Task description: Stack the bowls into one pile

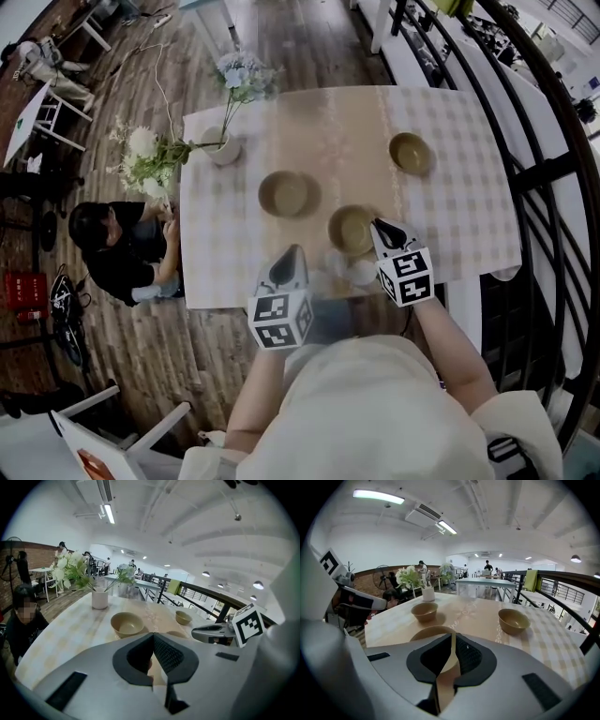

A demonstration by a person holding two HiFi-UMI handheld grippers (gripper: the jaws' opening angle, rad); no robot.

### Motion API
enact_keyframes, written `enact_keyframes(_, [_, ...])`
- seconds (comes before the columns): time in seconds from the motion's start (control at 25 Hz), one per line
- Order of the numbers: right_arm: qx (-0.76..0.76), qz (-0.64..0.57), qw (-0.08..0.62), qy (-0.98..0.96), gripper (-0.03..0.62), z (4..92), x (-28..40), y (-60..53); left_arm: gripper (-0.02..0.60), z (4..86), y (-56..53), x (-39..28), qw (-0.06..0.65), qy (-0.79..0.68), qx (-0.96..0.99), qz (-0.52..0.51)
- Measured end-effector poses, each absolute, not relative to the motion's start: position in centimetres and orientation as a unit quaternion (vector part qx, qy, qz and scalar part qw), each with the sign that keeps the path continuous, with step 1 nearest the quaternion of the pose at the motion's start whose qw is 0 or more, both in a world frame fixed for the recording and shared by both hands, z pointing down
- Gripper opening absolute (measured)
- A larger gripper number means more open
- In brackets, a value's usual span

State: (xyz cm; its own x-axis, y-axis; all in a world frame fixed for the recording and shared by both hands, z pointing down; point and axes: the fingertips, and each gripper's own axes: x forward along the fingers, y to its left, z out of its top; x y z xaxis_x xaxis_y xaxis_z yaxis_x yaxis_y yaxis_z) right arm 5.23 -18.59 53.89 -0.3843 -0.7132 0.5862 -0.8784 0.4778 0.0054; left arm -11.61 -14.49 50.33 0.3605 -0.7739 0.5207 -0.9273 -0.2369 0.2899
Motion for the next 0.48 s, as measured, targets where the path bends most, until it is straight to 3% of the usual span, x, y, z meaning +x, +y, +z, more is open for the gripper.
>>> enact_keyframes(0.24, [0.485,0.163,0.294,-0.807,0.061,55.9,5.2,-19.9,0.002,51.6,-15.8,-11.9,0.29,-0.538,0.778,0.148])
enact_keyframes(0.48, [0.488,0.173,0.316,-0.795,0.071,57.7,5.3,-21.1,0.003,52.2,-16.8,-12.1,0.292,-0.528,0.783,0.154])
